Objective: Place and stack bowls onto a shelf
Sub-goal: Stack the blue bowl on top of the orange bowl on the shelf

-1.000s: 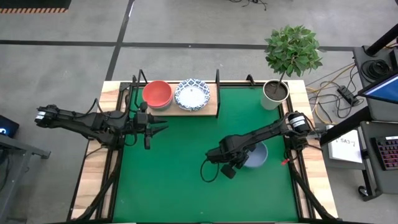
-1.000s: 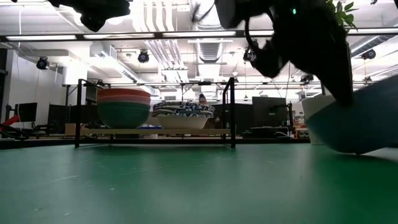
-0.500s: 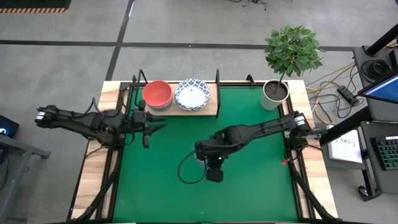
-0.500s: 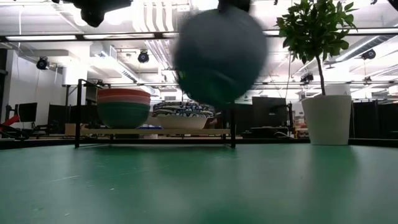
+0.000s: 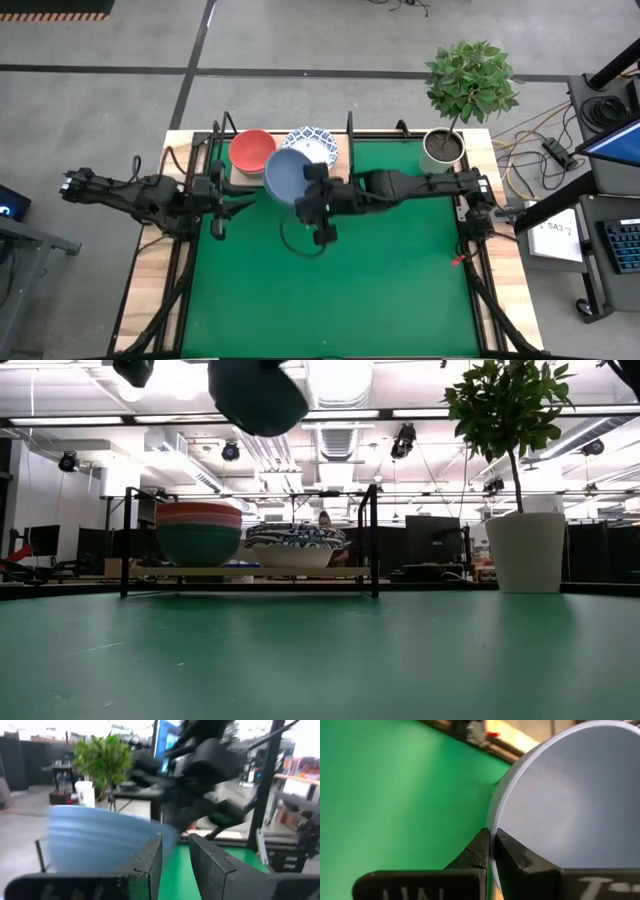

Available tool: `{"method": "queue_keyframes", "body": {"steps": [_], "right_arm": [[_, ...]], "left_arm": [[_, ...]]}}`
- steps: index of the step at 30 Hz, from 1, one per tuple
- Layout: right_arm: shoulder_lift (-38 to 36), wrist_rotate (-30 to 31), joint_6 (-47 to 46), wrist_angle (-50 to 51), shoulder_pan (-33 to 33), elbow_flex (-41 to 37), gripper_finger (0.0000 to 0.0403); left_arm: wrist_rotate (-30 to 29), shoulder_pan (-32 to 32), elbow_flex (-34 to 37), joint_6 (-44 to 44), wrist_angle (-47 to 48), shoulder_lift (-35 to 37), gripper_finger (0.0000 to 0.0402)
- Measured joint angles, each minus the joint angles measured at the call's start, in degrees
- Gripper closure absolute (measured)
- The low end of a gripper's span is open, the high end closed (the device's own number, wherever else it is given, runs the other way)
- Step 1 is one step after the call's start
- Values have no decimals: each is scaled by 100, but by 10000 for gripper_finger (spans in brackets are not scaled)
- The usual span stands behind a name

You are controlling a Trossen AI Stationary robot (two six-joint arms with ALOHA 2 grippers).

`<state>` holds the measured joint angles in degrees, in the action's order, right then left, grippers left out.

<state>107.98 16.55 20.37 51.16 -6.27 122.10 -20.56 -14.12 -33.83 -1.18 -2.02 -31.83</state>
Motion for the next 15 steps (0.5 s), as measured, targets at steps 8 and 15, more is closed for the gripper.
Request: {"method": "queue_keyframes", "body": {"steps": [8, 15], "right_arm": [[390, -80, 941, -854, 833, -24, 391], [765, -349, 1291, -1565, 1294, -26, 391]], "left_arm": [[7, -282, 338, 317, -619, 503, 320], [9, -283, 584, 366, -643, 1028, 320]]}}
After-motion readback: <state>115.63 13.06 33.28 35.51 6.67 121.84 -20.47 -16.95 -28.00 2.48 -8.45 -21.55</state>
